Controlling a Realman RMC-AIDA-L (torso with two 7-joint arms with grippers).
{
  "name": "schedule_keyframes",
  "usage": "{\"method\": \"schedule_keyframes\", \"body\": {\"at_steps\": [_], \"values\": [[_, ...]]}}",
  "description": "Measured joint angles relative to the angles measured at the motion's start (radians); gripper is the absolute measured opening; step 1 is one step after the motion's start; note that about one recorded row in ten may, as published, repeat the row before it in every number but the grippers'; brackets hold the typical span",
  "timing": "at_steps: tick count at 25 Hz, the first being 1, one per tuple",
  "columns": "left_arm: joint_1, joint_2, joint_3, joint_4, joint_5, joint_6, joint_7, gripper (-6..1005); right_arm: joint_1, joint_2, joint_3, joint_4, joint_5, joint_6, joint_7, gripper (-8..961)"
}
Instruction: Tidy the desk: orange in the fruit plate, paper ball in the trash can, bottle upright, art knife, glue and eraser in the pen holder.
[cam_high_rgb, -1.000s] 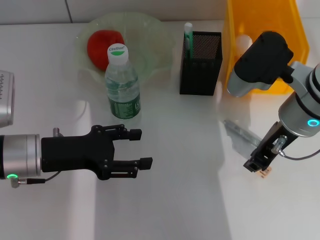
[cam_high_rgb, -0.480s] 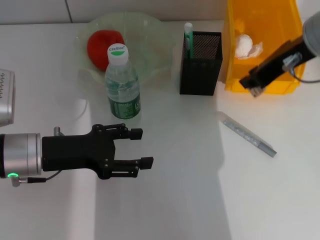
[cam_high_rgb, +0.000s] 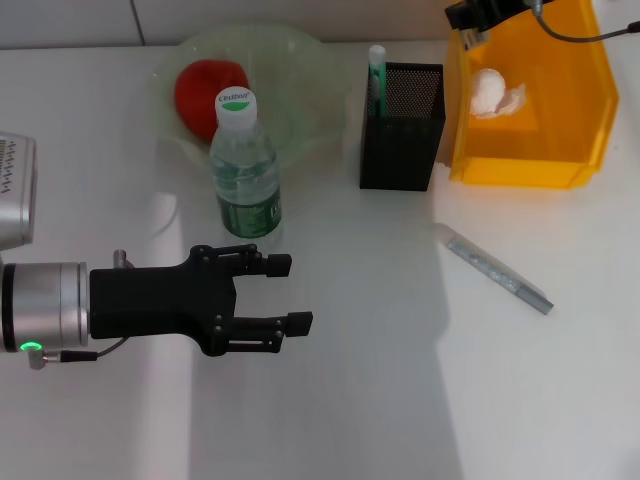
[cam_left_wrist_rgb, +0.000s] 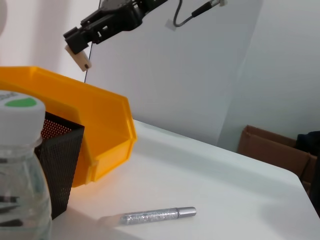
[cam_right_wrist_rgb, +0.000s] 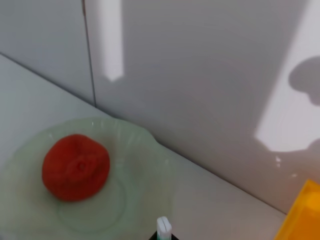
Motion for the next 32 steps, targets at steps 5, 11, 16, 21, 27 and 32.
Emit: {"method": "schedule_keyframes", "body": {"at_steps": [5, 11, 16, 21, 27, 32], "values": [[-0.005, -0.001, 0.000, 0.000, 0.000, 0.000, 0.000, 783, 0.046, 0.000, 0.008, 0.146, 0.088, 0.077, -0.060, 317], [-0.006, -0.003, 0.001, 0.000, 0.000, 0.000, 0.000, 783, 0.049, -0.003, 0.025, 0.191, 0.203, 0.099, -0.145, 353], [-0.001, -0.003, 0.002, 0.000, 0.000, 0.000, 0.000, 783, 0.037, -0.003, 0.025, 0.180, 0.204, 0.089, -0.141, 482], [0.001, -0.003, 0.002, 0.001, 0.000, 0.001, 0.000, 783, -0.005, -0.003, 0.049, 0.053, 0.204, -0.042, -0.126, 601], [0.003, -0.003, 0.002, 0.001, 0.000, 0.003, 0.000, 783, -0.012, -0.003, 0.108, -0.112, 0.152, -0.356, -0.111, 601], [0.001, -0.003, 0.002, 0.001, 0.000, 0.003, 0.000, 783, -0.024, 0.000, 0.067, -0.062, 0.065, -0.485, -0.105, 599]]}}
